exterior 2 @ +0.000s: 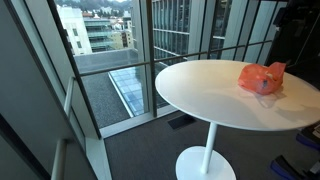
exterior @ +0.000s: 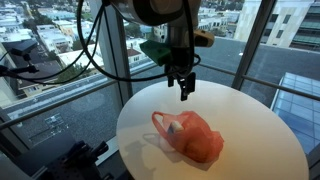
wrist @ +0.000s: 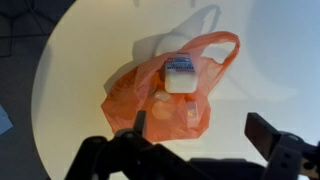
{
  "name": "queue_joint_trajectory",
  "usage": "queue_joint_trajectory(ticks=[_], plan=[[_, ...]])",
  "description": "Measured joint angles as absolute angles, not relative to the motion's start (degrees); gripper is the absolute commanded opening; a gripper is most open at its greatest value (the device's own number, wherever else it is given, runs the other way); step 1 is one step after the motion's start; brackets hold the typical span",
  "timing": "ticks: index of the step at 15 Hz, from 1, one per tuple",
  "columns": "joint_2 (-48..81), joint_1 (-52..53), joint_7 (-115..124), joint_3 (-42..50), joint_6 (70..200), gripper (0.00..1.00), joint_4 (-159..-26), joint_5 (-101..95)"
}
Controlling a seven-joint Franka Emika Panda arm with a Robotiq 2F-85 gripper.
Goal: Put the blue and white box on the table
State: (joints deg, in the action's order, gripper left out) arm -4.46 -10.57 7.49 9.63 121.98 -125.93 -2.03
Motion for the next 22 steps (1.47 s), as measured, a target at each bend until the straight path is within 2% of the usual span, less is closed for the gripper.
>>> queue_joint_trajectory(ticks=[22], plan=[[15.64,-12.22,0.75,10.6,130.03,1.0,-121.43,1.68]])
